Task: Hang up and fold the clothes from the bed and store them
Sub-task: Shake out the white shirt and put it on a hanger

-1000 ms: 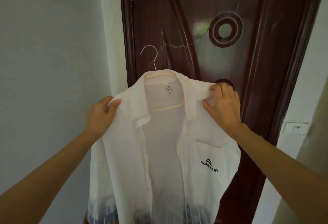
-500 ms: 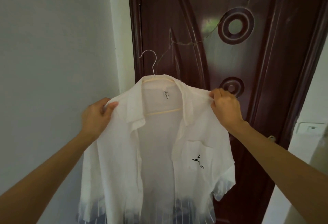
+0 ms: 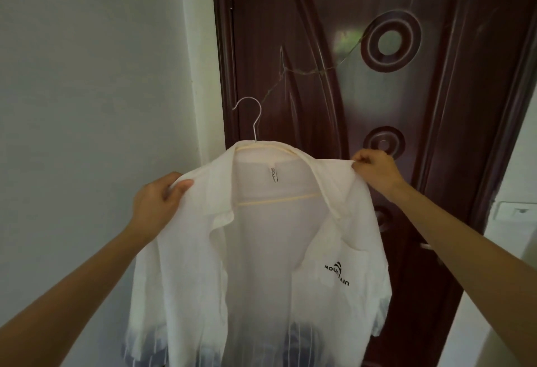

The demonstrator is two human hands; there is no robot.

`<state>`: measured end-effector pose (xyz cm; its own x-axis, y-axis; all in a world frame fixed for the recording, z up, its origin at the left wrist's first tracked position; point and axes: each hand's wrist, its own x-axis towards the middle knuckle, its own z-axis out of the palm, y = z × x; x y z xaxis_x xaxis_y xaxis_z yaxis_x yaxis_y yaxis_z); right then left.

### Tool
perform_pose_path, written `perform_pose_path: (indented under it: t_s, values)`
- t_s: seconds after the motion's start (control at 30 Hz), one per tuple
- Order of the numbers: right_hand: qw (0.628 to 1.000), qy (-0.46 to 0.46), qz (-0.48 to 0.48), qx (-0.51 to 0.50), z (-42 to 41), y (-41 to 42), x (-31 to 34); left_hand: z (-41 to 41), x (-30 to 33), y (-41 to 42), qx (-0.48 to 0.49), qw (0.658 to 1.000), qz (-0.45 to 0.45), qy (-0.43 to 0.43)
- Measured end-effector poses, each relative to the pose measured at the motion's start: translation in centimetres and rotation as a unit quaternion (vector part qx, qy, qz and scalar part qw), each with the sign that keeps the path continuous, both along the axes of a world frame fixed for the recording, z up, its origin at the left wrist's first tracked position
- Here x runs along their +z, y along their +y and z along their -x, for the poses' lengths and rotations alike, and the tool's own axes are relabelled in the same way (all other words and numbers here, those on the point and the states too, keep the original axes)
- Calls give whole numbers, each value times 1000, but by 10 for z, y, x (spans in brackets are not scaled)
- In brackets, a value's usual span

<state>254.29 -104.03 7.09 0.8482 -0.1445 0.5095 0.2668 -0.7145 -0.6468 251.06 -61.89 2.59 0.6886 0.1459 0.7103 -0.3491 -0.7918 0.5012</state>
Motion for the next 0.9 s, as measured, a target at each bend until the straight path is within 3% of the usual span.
perform_pose_path:
  t_s: [0.07,0.13,0.23,0.3,0.37,0.53,0.7,0.8,0.9]
  values:
    - [992,78,-70,70,1,-1,3,-1,0,-1,1,1000,11,2]
    - [984,128,-76,99,5,-2,6,-1,0,-1,3,1000,16,3]
    - [981,138,-68,120,7,-2,10,-3,-1,-4,12,1000,13,9]
    - [983,107,-25,147,9,-2,12,-3,-1,-7,14,1000,11,16]
    - [985,44,86,146,15,0,15,-3,-2,-9,9,1000,13,19]
    - [953,-102,258,121,18,15,10,0,-2,-18,-3,999,31,24]
    - [975,-152,115,114,20,22,0,5,0,-22,-8,999,36,31]
    - [990,-89,43,105,19,29,8,7,2,-24,-14,998,47,30]
    - [992,-13,71,103,21,34,18,8,6,-27,-14,998,48,35]
